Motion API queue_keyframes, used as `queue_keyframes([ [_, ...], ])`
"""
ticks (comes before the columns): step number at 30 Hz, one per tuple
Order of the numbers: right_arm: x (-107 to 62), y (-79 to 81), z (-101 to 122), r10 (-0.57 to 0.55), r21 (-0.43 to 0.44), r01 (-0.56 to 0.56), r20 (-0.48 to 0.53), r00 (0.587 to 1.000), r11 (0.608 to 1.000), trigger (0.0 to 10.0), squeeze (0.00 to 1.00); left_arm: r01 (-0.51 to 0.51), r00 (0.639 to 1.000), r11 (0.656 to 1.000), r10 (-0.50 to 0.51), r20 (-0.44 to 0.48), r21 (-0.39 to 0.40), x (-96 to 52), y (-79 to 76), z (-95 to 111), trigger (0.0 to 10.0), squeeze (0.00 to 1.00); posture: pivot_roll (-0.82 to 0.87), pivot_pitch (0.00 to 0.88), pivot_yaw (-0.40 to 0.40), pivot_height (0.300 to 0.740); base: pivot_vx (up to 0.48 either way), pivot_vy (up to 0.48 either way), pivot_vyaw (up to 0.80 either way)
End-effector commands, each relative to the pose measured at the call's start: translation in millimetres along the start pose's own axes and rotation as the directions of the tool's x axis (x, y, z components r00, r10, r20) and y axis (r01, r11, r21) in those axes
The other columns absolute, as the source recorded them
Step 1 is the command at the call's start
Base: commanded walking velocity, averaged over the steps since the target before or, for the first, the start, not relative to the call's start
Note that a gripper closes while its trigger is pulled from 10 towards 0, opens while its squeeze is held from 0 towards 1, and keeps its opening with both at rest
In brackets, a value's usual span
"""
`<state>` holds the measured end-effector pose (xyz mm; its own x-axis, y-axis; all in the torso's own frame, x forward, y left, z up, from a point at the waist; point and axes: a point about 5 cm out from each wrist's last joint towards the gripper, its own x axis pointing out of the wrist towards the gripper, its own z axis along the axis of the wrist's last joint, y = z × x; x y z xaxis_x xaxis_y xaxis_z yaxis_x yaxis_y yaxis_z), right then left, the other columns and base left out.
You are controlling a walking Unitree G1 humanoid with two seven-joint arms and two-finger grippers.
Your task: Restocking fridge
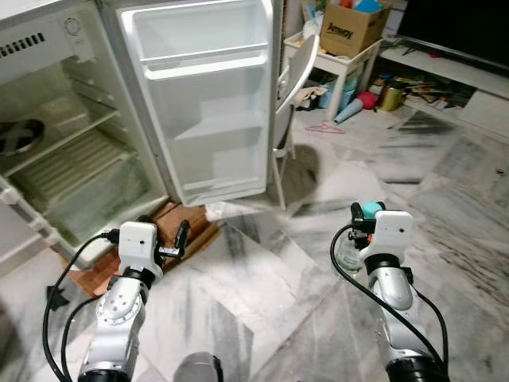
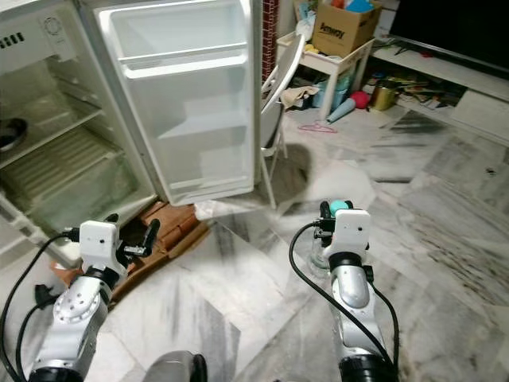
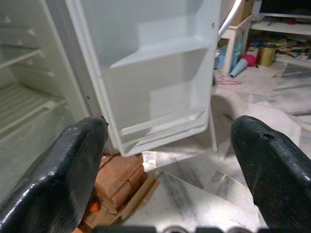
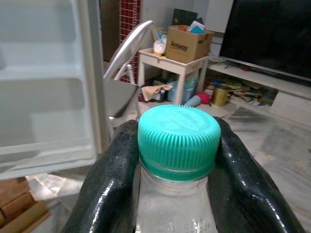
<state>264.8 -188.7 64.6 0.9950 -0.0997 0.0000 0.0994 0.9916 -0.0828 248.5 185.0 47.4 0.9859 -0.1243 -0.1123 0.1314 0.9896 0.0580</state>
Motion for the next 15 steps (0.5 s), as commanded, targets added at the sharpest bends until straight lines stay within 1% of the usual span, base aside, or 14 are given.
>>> queue_keyframes([
  [1, 7.6, 5.7, 9.4, 0.034, -0.001, -0.034, 0.040, 0.999, 0.999, 10.0, 0.00, -0.009, 1.000, 1.000, 0.009, -0.009, -0.003, -1.7, 3.1, -1.9, 10.0, 0.00, 0.07, 0.023, -0.001, 0.740, 0.458, 0.000, 0.00],
  [6, 11.2, 13.4, 13.4, 0.088, -0.024, -0.086, 0.058, 0.994, 0.996, 10.0, 0.00, -0.025, 1.000, 1.000, 0.025, -0.013, -0.011, -2.8, 3.7, -3.9, 10.0, 0.00, 0.08, 0.019, -0.013, 0.740, 0.458, 0.000, 0.00],
  [15, 17.0, 14.9, 15.5, 0.123, -0.032, -0.122, 0.059, 0.991, 0.992, 10.0, 0.00, -0.033, 0.999, 0.999, 0.033, -0.016, -0.025, -2.1, -1.3, -5.6, 10.0, 0.00, 0.08, 0.022, -0.040, 0.740, 0.454, 0.000, 0.00],
])
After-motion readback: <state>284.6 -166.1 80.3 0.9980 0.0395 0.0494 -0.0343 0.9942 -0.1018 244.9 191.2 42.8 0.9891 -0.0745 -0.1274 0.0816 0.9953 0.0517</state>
